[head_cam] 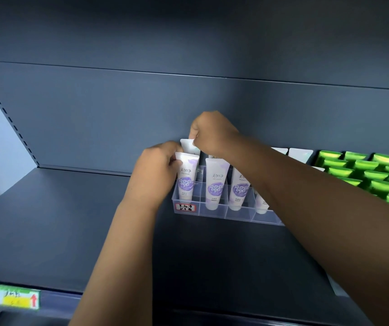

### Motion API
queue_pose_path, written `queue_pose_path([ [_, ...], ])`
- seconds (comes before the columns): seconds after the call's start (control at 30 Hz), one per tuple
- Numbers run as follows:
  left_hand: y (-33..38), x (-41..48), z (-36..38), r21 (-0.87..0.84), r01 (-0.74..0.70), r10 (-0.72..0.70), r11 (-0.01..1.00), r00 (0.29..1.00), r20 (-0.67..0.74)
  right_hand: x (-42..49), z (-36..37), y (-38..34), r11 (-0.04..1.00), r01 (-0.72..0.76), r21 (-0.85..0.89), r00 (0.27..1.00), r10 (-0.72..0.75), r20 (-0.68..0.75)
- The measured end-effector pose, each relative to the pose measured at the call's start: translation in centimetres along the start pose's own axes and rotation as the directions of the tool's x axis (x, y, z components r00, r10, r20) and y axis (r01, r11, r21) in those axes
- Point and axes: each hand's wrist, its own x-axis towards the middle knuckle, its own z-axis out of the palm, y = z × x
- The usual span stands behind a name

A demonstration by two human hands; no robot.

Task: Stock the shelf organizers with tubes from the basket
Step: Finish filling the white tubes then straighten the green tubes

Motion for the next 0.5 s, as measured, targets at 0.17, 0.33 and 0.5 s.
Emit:
queue_pose_path([
  [0.17,-0.1,-0.1,-0.3,-0.016,0.043,-0.043,0.999,0.999,-0.001,-0.3,0.0,-0.1,1.0,0.012,-0.01,1.0,-0.012,-0.012],
  [0.33,0.7,-0.1,-0.6,-0.017,0.065,-0.066,0.998,0.998,-0.019,-0.2,-0.1,0.5,1.0,0.014,-0.023,0.999,-0.014,-0.03],
  [0.5,2.0,-0.2,-0.5,0.004,-0.032,0.033,0.999,0.996,-0.083,-0.4,-1.9,2.3,1.0,0.011,-0.017,0.997,-0.012,-0.071],
])
